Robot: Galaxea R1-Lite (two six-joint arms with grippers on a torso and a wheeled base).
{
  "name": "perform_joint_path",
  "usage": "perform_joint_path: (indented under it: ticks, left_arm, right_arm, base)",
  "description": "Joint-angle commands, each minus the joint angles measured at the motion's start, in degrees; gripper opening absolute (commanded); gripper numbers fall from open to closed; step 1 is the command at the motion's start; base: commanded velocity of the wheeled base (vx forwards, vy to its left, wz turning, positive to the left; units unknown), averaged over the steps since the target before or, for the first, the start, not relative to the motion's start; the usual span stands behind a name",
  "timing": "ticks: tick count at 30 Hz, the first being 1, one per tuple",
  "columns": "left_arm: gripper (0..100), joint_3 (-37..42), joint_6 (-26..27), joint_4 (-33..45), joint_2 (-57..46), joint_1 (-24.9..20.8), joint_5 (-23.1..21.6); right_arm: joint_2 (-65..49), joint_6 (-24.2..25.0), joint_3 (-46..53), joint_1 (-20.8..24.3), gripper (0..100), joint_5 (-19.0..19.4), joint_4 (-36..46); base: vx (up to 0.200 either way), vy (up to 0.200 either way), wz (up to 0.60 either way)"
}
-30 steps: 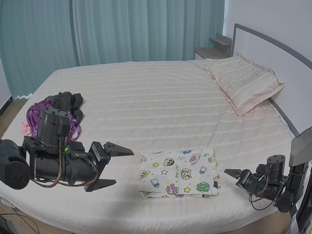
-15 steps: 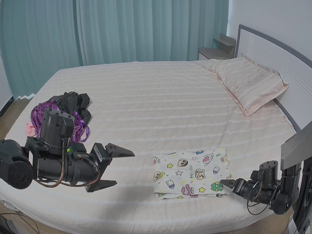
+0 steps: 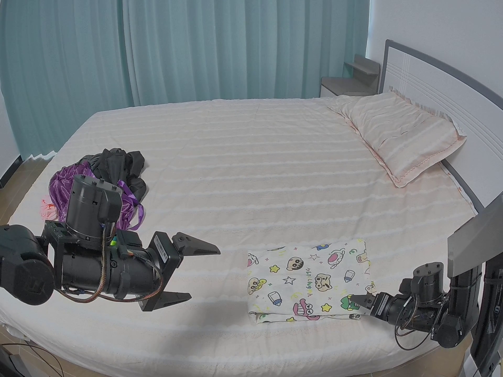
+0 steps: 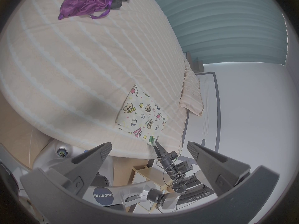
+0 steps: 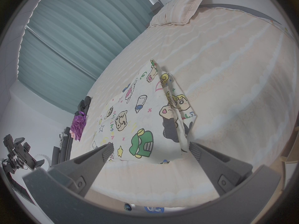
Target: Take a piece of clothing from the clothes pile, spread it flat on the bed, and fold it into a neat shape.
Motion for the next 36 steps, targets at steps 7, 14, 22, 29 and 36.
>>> perform_joint_path:
  ticks: [7,14,22,29,36]
  left_arm:
    - [100,-0.09,-0.08,0.01,0.25,0.24,-0.67]
    - [100,-0.09,-0.08,0.01,0.25,0.24,-0.67]
    - [100,0.0,-0.08,0.01,0.25,0.24,-0.67]
    - [100,0.0,-0.08,0.01,0.25,0.24,-0.67]
    - [100,-0.27,0.01,0.01,0.16,0.24,-0.67]
  right_arm:
    - [0.59,0.01,1.01,-1.64,0,-0.2,-0.76]
    - [0.41,-1.84,1.01,-2.52,0,-1.43,0.47]
    - [-0.91,-3.6,1.01,-3.14,0,-3.1,5.31]
    - [-1.34,-4.83,1.01,-4.81,0,-3.28,5.66]
    - [-1.52,-4.91,1.01,-4.54,100,-4.77,6.1]
  base:
    - [0.0,0.0,0.0]
    - [0.0,0.0,0.0]
    - [0.0,0.0,0.0]
    - [0.0,0.0,0.0]
    - [0.0,0.0,0.0]
